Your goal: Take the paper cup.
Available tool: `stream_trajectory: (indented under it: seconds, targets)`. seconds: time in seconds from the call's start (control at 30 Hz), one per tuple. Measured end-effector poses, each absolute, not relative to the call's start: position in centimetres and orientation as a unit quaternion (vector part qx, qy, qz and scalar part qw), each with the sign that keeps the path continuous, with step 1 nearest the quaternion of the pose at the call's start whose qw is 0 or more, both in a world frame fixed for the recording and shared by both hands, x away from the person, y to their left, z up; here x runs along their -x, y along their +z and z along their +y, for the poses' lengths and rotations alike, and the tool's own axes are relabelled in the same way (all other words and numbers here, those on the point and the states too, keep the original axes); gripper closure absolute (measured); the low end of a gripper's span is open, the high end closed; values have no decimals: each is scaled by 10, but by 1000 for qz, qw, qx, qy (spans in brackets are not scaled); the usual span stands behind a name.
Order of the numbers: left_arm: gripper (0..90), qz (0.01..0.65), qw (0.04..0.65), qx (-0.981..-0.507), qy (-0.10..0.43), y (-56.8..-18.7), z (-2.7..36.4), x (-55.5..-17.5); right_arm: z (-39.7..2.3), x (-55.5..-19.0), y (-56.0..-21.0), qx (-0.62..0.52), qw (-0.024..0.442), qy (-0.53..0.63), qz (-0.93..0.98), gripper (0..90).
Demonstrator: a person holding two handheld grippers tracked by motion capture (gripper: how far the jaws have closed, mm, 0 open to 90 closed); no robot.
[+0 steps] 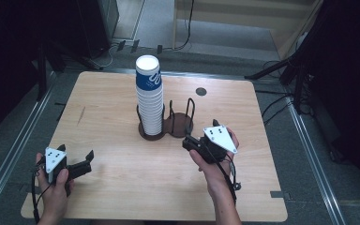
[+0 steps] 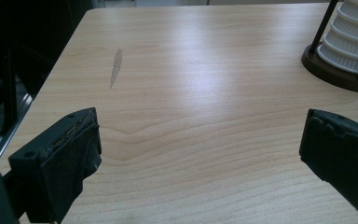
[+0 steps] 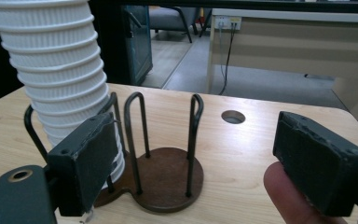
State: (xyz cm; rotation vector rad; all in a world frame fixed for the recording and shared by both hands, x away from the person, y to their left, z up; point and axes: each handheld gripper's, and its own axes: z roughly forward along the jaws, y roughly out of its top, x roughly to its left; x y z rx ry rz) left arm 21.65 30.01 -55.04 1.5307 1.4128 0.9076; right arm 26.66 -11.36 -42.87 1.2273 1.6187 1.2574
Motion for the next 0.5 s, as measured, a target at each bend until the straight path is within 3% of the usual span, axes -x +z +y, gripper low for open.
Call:
stream_trajectory:
  seconds: [0.5]
  targets:
    - [0,565,420,-611,361,-550,300,-217,-86,-277,-415,-464,353,506,636,136]
